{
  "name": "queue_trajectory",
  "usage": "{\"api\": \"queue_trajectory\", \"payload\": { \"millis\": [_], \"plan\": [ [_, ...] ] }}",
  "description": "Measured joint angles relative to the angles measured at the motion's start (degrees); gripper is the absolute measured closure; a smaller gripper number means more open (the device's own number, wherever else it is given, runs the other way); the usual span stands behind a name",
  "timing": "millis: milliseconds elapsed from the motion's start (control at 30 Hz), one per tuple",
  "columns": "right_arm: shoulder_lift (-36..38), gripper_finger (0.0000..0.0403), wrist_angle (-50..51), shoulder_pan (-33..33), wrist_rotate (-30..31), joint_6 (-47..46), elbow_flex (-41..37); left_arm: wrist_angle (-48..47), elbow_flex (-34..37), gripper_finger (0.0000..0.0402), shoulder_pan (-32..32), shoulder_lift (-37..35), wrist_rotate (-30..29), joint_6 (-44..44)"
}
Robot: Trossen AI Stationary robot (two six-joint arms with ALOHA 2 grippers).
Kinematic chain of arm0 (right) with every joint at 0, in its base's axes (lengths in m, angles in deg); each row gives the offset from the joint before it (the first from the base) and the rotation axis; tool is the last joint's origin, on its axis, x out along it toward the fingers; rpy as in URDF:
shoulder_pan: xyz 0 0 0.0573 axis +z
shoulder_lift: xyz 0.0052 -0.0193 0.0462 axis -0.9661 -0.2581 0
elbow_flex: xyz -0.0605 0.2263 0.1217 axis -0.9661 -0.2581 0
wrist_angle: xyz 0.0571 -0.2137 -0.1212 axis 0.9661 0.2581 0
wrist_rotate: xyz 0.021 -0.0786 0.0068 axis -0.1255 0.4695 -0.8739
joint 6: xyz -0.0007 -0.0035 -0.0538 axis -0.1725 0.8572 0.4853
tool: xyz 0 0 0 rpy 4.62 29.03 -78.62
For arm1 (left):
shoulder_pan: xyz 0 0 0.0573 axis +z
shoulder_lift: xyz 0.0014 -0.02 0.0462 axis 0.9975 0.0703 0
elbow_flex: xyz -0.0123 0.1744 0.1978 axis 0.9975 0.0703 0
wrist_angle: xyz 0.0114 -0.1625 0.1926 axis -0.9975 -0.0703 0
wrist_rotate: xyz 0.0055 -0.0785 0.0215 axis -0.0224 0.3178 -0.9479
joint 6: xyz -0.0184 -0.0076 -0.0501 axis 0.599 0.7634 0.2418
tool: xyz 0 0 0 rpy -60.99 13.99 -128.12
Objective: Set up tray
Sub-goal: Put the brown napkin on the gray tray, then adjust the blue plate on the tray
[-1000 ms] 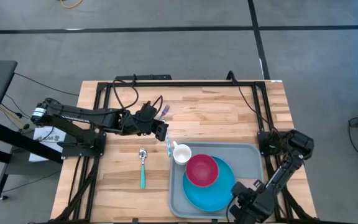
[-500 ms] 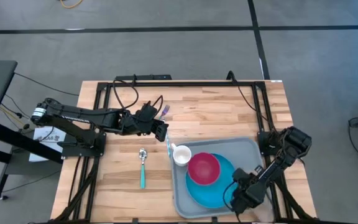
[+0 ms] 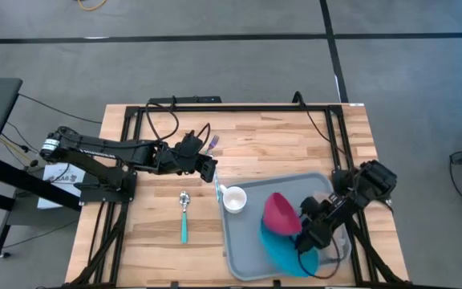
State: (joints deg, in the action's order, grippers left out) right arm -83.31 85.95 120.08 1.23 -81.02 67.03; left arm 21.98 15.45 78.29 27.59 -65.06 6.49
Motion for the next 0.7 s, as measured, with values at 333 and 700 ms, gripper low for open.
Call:
{"api": "queue_trajectory", "payload": {
  "millis": [333, 700],
  "plan": [
    [6.01, 0.0345, 5.19, -2.74, -1.1, 9.45, 3.0, 0.02, 0.0, 0.0274, 0.0, 0.0, 0.03, 1.14],
    [31.11, 0.0345, -2.87, 2.4, -4.48, 2.57, 3.12, 0.0, 0.0, 0.0274, -0.01, 0.0, 0.04, 1.15]
  ]
}}
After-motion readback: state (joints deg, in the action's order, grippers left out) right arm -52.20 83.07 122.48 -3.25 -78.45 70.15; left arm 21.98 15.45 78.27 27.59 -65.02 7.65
